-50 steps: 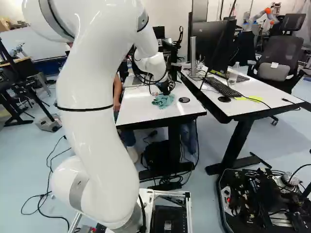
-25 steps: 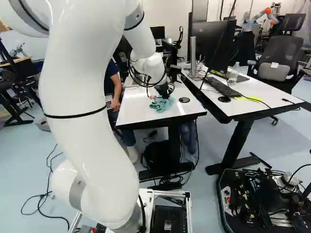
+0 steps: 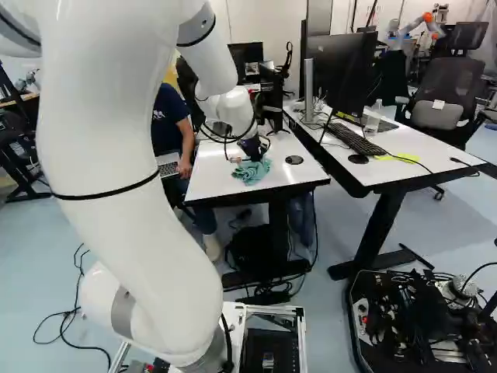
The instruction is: Clean the table with the green towel
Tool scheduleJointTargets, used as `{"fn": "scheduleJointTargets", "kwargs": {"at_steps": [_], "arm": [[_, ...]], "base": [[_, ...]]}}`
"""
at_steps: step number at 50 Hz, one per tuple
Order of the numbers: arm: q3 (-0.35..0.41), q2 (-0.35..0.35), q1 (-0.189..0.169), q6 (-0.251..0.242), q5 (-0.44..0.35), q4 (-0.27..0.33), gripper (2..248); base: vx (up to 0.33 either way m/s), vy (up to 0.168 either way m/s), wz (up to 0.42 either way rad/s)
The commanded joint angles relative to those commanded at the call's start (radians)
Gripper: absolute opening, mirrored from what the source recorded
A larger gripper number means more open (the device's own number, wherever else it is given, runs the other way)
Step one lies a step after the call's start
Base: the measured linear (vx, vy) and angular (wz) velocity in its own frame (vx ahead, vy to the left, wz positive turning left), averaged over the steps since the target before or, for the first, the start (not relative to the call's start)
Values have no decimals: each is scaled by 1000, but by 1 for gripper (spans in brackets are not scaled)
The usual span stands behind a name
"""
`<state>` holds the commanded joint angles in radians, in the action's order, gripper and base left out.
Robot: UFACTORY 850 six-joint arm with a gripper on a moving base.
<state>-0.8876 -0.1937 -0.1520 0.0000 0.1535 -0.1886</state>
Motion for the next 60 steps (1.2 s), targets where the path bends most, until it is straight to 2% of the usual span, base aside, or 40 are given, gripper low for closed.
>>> {"fn": "scheduleJointTargets", "kwargs": {"at_steps": [48,60], "arm": [[29,128,10,0,0,0,22],[15,122,11,0,0,0,22]], "base": [[0,0,0],[0,0,0]]}}
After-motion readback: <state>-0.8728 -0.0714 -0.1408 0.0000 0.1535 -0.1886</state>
